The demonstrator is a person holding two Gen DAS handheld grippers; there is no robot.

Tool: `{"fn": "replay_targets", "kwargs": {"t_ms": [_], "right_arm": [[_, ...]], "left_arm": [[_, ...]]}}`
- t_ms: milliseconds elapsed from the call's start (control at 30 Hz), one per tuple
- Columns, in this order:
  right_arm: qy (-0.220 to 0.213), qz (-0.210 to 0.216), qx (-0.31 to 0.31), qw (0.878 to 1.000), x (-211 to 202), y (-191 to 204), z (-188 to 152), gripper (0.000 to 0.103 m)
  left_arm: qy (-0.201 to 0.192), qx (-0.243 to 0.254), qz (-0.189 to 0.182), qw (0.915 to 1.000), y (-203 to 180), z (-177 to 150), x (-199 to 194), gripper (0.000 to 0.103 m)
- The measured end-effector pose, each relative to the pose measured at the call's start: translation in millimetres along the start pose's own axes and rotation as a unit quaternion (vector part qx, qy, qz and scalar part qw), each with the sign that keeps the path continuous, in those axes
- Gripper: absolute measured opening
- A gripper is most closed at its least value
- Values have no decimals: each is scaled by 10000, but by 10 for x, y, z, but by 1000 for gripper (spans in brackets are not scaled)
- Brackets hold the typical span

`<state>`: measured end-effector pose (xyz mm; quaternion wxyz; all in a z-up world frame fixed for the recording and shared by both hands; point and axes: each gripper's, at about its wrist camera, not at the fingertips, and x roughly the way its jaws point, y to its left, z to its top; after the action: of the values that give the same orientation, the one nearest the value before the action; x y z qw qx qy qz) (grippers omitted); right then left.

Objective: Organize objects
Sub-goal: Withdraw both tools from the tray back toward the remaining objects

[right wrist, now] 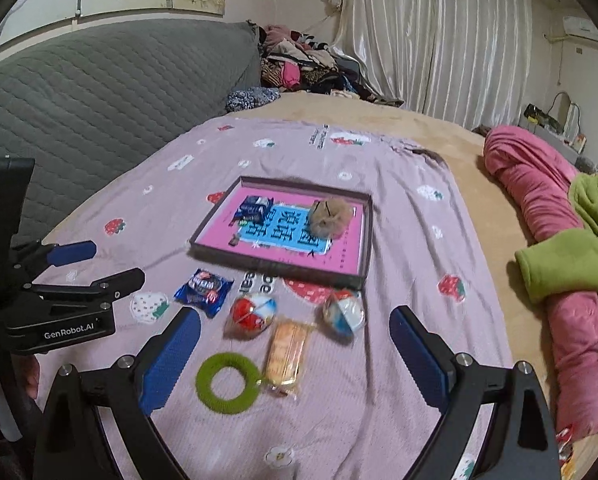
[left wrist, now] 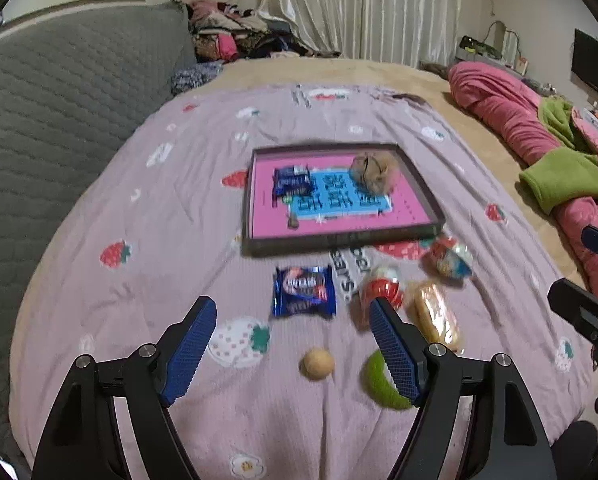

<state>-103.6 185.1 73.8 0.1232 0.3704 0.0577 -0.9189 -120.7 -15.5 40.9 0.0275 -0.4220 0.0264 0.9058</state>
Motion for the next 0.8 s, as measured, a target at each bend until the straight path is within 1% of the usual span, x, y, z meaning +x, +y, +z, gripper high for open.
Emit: {"fn": "replay_targets", "kwargs": {"t_ms": [233,500,633,700,800], "right_arm": [[92,30,-29,9999,72,62,-201,96],[264,-145,83,9995,243,8,-326,96],[309,-134,241,9991,324,-37,-396,96],[342,-202,273,9988,378,-47,-428,96],[401,-172,367,9984,458,-65,-474,96]], "left_arm": [[190,-8,38,9998,2,-235,158,80],[415,-57,-18,9991,-37,-413,379,80],[394,-87,-14,9992,-44,-489,435,80],[369,-79,-11,9993,-58,-526,455,80],[295,-114,-88,9995,-65,-601,478,80]]}}
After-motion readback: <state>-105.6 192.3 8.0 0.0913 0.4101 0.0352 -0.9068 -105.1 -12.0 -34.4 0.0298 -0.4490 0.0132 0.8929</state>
